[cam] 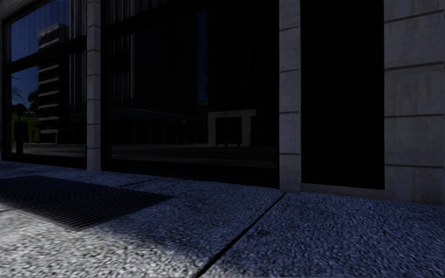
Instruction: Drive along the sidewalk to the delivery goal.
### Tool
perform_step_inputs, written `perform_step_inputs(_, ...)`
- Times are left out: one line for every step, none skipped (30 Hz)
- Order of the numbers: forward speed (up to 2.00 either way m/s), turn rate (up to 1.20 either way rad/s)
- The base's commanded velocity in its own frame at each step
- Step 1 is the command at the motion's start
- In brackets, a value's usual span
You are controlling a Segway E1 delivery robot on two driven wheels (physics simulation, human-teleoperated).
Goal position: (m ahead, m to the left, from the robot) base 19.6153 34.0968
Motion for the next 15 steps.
perform_step_inputs(1.6,0.58)
perform_step_inputs(1.6,0.58)
perform_step_inputs(1.6,0.58)
perform_step_inputs(1.6,0.58)
perform_step_inputs(1.6,0.58)
perform_step_inputs(1.6,0.59)
perform_step_inputs(1.6,0.59)
perform_step_inputs(1.6,0.61)
perform_step_inputs(1.6,0.62)
perform_step_inputs(1.6,0.63)
perform_step_inputs(1.6,0.63)
perform_step_inputs(1.6,0.63)
perform_step_inputs(1.59,0.64)
perform_step_inputs(1.55,0.65)
perform_step_inputs(1.5,0.66)
